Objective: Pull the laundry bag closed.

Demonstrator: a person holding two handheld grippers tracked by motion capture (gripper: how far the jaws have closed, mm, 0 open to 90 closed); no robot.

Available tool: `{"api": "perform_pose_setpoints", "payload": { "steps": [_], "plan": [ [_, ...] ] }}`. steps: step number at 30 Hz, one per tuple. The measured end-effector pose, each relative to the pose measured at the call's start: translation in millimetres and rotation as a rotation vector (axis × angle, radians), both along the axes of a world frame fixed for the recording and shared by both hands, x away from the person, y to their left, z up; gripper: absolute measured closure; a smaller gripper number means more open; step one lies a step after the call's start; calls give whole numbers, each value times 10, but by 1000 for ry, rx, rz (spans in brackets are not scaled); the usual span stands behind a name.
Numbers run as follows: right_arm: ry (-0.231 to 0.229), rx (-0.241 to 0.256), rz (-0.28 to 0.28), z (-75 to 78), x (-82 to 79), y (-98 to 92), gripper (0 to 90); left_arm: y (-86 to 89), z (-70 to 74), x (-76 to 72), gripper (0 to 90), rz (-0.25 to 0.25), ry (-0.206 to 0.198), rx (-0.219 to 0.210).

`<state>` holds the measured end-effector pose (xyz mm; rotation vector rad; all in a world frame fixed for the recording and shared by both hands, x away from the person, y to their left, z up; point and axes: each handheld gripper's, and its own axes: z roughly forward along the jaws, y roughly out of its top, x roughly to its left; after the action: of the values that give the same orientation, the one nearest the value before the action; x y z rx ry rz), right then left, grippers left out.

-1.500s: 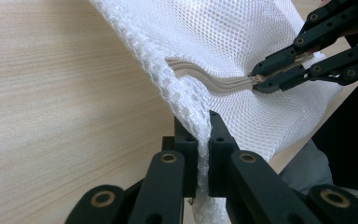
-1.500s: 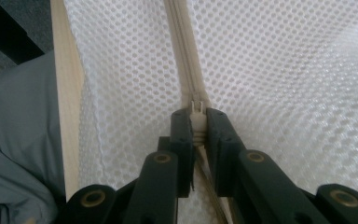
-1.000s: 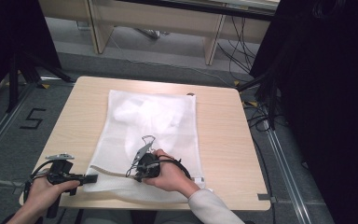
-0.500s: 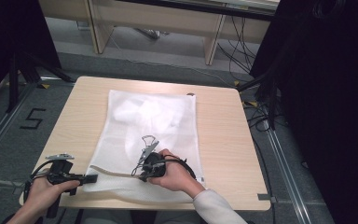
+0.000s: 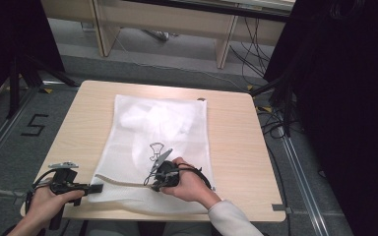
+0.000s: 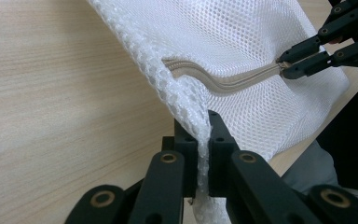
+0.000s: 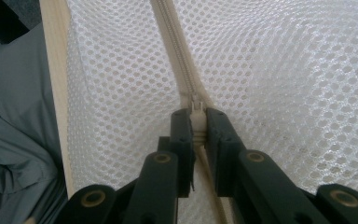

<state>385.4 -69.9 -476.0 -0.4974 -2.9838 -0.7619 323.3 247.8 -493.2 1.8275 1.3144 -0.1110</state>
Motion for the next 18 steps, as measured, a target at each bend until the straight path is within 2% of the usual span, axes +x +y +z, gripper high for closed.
{"api": "perform_pose_setpoints", "payload": {
  "steps": [1,4,7,10,11,14,15,18],
  "plan": [
    [5,7,0,-5,-3,0,828,0,-1,0,856,1,1,-1],
    [-7,-13,12,-6,-1,-10,828,8,-1,1,856,1,0,-3],
    [5,-3,-2,-17,-7,-27,827,5,0,-1,856,0,1,-1],
    [-5,1,17,-19,1,-57,828,5,1,-1,856,-2,-1,5],
    [0,-11,6,-8,-9,-65,828,5,1,-1,856,0,0,1],
    [3,-4,-3,-4,-10,-84,828,3,1,-2,856,-2,0,1],
    [-3,1,19,-1,-2,-91,828,2,1,-1,856,-2,0,1],
    [-9,-8,17,1,-4,-96,828,8,0,-1,856,3,-1,-4]
  ]
}}
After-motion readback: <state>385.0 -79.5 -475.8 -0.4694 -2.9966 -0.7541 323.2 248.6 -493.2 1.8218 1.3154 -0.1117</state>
